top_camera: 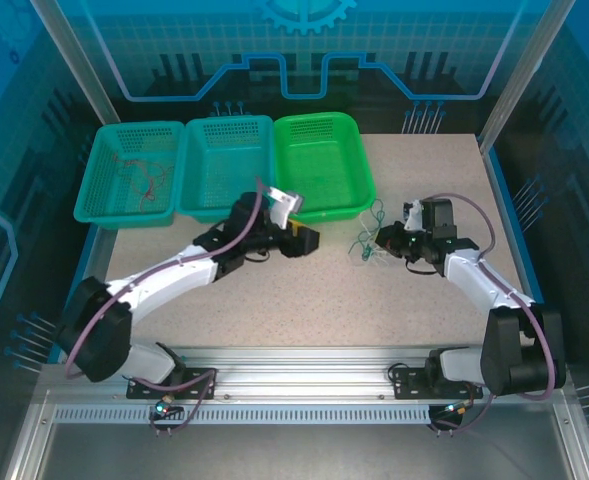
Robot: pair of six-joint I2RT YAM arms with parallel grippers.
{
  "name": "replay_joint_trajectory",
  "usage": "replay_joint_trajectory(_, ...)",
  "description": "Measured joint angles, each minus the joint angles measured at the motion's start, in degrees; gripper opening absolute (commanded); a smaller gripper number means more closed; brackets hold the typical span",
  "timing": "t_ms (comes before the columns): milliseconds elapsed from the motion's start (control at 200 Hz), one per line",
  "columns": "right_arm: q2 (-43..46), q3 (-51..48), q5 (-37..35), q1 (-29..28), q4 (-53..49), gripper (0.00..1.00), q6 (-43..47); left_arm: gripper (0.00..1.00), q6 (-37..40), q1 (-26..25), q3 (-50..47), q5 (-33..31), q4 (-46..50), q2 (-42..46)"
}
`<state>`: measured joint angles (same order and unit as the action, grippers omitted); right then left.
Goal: Untangle the cables
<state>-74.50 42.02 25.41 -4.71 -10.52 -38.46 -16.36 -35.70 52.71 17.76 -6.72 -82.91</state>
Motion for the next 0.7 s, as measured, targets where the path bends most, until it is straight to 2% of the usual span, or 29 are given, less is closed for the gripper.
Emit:
replay_joint_trajectory(125, -0.15, 0.11, 2.12, -1.27, 2.08, 0.0, 0.48, 0.63, -0.15, -1.88, 0.02, 2.16, -2.56, -6.19)
replay_joint_trajectory(325, -0.22, 1.31, 4.44, -3.54, 3.32, 0.0, 1.29, 0.64, -1.97, -1.97, 1.95, 3.78, -5.64, -14.73)
replay_joint_trajectory(475, -0.22, 2.1, 5.75, -4.74, 4.26, 0.0, 1.27, 0.58, -4.15, -1.97, 5.27, 4.24, -9.18, -18.51)
replay_joint_trajectory(535, -0.24, 2.34, 6.25, -5.33, 4.57, 0.0, 1.25, 0.49, -5.29, -1.97, 5.97, 4.5, -11.32, -19.45)
replay_joint_trajectory(640, -0.26, 2.58, 6.73, -6.25, 5.05, 0.0, 1.2, 0.14, -7.67, -1.92, 6.64, 5.64, -14.71, -21.05)
replay_joint_trajectory(700, -0.26, 2.6, 6.56, -6.45, 5.07, 0.0, 1.2, 0.0, -8.63, -1.92, 6.78, 6.14, -15.63, -21.73)
